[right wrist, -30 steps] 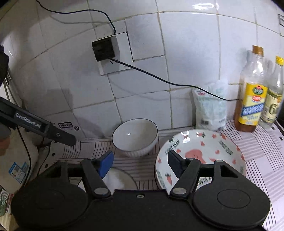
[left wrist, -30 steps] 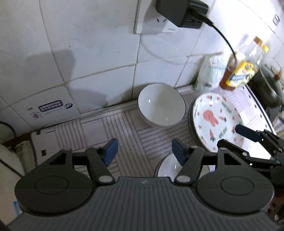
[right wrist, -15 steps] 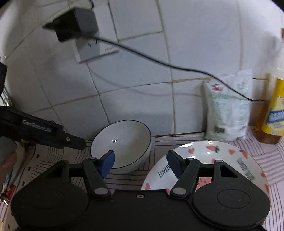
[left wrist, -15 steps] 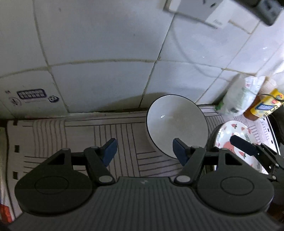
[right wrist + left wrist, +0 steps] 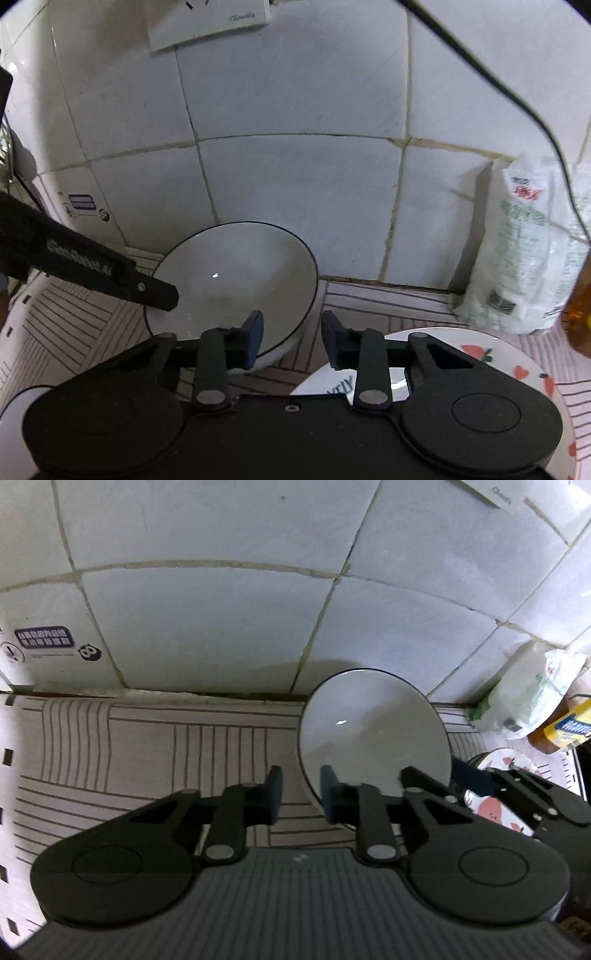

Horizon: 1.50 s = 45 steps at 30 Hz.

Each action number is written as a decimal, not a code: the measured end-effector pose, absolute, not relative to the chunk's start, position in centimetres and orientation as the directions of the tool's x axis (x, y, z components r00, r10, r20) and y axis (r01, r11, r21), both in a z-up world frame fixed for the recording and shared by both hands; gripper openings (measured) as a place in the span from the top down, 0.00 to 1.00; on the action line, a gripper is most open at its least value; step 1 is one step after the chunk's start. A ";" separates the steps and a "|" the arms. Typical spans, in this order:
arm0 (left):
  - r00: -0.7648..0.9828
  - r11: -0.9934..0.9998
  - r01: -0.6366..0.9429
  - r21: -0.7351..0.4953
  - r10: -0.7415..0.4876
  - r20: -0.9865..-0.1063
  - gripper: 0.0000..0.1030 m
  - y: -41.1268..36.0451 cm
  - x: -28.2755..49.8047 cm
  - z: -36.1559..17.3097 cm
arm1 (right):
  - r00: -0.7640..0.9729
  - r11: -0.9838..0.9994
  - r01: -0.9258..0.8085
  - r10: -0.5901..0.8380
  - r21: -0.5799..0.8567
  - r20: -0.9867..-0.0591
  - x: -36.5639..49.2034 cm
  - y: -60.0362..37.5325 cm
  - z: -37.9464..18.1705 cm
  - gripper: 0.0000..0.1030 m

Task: Organize plates and bowls
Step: 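Grip the rim of the two stacked bowls with both tools, then carry the two stacked bowls onto the third white bowl with both tools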

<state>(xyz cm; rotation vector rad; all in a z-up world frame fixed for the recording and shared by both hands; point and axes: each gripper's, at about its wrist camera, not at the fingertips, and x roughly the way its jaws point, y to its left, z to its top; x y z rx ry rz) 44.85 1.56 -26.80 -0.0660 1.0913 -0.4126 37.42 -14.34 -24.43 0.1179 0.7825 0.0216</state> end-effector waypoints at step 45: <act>0.451 0.937 0.220 -0.270 -0.343 -0.824 0.89 5.8 25.0 -14.9 | 0.752 0.952 -0.070 0.247 0.299 -0.611 21.9 -13.1 -14.2 0.82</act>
